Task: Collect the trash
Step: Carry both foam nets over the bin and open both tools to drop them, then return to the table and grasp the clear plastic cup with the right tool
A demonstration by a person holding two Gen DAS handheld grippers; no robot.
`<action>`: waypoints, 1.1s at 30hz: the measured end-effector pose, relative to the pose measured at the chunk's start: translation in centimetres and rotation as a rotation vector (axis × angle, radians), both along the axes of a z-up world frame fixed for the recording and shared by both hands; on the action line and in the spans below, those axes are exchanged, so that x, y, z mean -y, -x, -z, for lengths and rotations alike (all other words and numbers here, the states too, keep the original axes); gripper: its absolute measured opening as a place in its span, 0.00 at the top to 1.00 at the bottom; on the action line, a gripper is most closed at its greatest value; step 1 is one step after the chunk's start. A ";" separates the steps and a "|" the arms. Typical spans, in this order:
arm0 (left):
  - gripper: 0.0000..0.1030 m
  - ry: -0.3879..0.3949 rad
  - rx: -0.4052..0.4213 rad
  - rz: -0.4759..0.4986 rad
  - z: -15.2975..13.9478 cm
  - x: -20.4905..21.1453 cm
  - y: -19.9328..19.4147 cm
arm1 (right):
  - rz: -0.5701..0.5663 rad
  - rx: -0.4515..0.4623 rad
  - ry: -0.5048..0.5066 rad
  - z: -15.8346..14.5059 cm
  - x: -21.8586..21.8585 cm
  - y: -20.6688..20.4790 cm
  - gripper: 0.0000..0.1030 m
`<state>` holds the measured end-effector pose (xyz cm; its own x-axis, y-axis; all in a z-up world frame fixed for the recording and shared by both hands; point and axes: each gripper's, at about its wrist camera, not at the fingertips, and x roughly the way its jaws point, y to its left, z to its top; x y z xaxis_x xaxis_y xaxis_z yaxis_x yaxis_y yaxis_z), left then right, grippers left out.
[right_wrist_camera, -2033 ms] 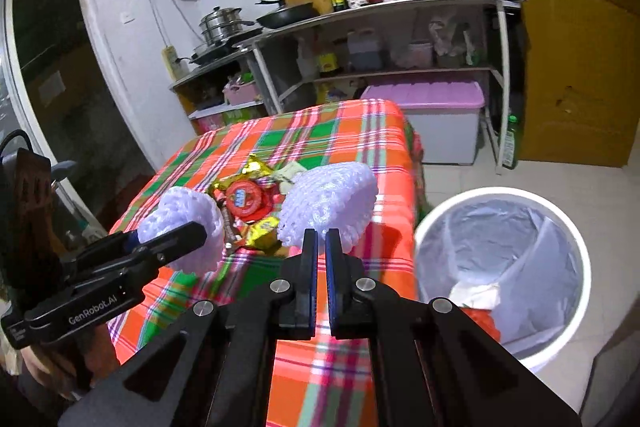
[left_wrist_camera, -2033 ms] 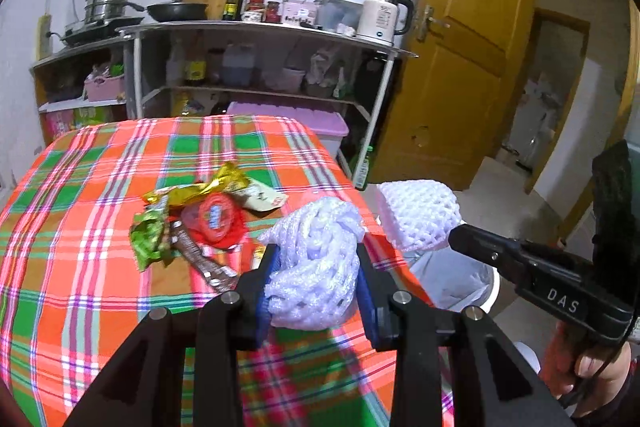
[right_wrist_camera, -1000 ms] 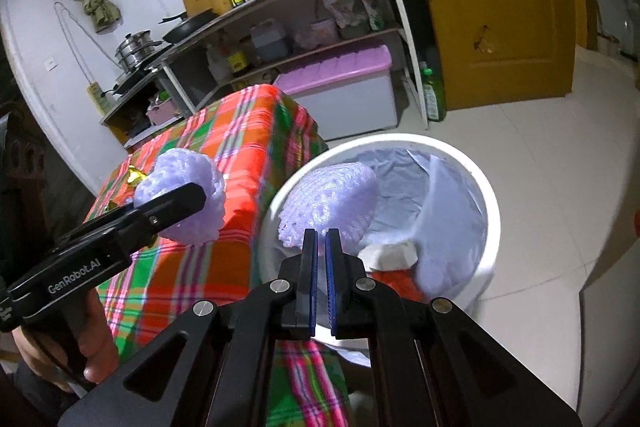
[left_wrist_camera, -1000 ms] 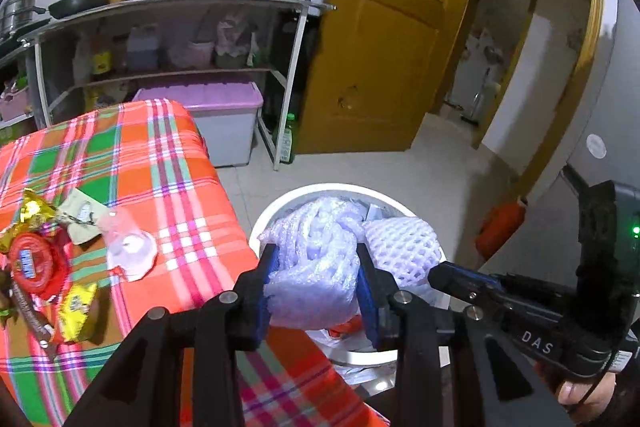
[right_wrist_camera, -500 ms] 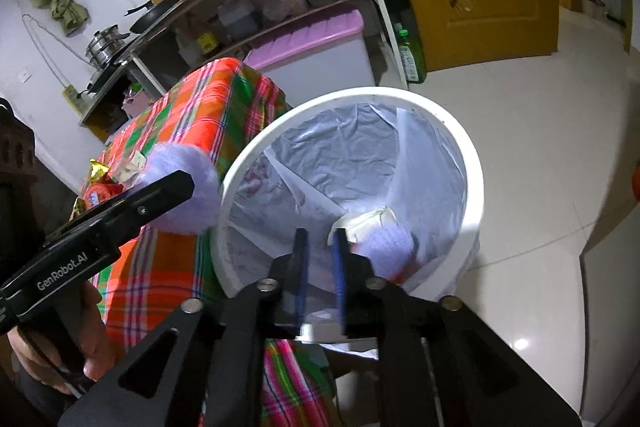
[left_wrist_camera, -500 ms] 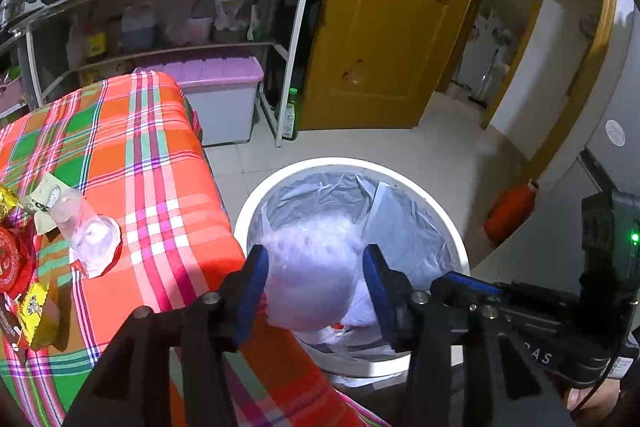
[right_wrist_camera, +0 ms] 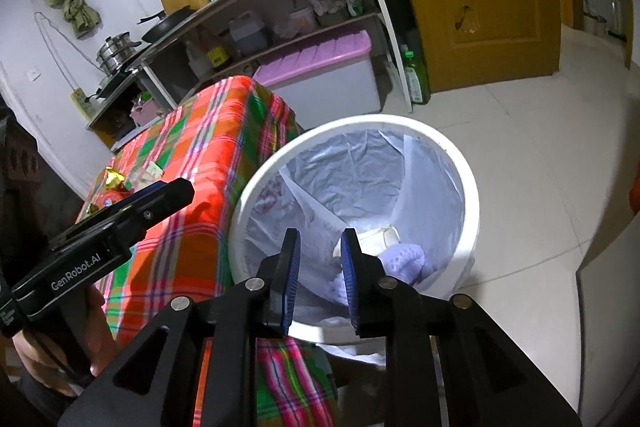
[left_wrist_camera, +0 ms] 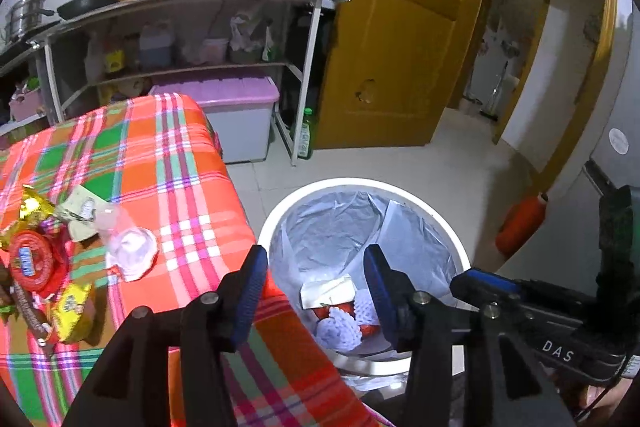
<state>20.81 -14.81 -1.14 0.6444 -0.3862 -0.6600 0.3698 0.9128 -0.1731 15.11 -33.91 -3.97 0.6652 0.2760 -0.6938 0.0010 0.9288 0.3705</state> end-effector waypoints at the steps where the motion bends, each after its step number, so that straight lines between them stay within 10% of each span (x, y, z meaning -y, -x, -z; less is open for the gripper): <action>1: 0.52 -0.006 0.011 -0.006 -0.3 -0.2 0.3 | -0.002 0.008 0.001 -0.3 -0.2 0.2 0.79; 33: 0.52 -0.041 0.141 -0.273 -5.3 -13.7 11.0 | -0.256 0.187 0.083 -6.6 -12.3 5.5 0.67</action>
